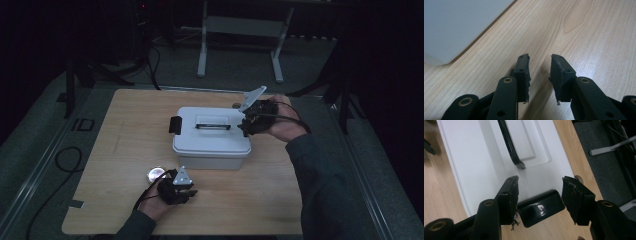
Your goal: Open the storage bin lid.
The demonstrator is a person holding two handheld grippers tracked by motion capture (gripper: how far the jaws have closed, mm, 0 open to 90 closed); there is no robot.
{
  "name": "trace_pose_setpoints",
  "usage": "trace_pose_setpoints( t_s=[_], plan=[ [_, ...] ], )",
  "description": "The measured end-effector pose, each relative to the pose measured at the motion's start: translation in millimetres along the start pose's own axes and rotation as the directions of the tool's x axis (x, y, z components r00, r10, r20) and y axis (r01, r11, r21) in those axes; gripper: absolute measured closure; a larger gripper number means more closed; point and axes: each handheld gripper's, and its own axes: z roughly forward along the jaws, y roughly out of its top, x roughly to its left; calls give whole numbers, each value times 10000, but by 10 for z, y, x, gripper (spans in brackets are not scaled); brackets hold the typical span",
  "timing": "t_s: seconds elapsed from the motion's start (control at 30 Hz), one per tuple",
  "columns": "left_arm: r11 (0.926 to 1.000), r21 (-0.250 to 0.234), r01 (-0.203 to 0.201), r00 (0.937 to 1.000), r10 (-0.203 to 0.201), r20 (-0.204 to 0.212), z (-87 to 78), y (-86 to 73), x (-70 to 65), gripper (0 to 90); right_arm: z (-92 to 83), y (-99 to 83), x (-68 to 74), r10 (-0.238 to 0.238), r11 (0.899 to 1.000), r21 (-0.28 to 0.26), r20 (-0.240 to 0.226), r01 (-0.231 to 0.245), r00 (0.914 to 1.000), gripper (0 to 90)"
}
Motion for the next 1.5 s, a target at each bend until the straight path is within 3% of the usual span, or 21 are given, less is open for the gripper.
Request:
trace_pose_setpoints(
  t_s=[0.6, 1.33, 1.5],
  plan=[
    [9999, -39, 126, 9996, -125, 240, -3, -11, 33, 675, 96, 288, 34, -941, 9914, 904, -131, 949, 9955, 487],
    [10000, -46, 31, 9996, -30, 293, -3, -16, 36, 668, 223, 644, 150, -1613, 9797, 1110, -576, 1669, 9852, 510],
    [10000, -20, -66, 9997, 67, 251, -5, -16, 29, 667, 285, 689, 179, -1883, 9705, 1364, -849, 1986, 9784, 590]
  ],
)
